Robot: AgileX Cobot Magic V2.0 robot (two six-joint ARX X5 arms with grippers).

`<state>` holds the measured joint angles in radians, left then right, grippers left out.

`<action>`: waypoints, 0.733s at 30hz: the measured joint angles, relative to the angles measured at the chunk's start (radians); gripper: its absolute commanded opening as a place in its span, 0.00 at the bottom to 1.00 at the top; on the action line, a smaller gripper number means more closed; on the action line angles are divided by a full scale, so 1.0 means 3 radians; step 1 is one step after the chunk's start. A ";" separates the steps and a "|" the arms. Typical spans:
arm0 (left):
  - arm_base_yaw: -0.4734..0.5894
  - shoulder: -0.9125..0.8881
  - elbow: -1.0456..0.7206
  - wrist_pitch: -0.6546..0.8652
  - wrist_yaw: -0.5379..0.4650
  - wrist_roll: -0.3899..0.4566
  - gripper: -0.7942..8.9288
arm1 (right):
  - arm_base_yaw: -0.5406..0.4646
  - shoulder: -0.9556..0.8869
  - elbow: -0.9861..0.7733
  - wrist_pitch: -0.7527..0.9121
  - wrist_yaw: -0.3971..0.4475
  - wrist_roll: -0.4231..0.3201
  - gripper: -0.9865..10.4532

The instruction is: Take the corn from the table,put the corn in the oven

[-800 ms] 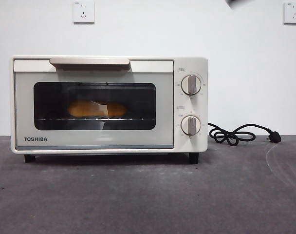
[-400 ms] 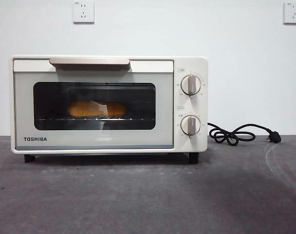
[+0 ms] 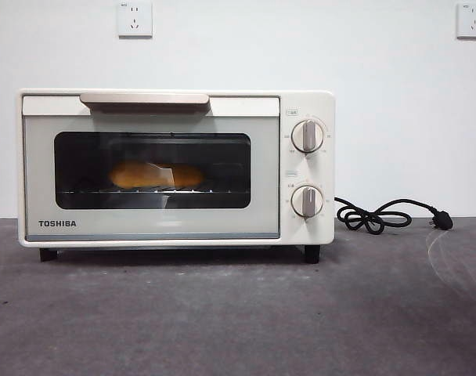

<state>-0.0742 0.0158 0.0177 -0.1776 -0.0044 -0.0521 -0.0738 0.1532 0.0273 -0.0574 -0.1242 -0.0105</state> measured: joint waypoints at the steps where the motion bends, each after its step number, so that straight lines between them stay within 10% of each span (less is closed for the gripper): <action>1: 0.0000 0.0000 0.0000 0.0000 0.0000 0.0000 0.08 | 0.0000 -0.0043 0.0000 -0.0067 0.0001 -0.0034 0.09; 22: 0.0000 0.0000 0.0000 0.0001 -0.0001 0.0000 0.08 | 0.0001 -0.0481 -0.0005 -0.0430 0.0015 -0.0216 0.09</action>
<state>-0.0742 0.0158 0.0177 -0.1772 -0.0048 -0.0521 -0.0734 0.0090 0.0257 -0.1864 -0.1196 -0.0753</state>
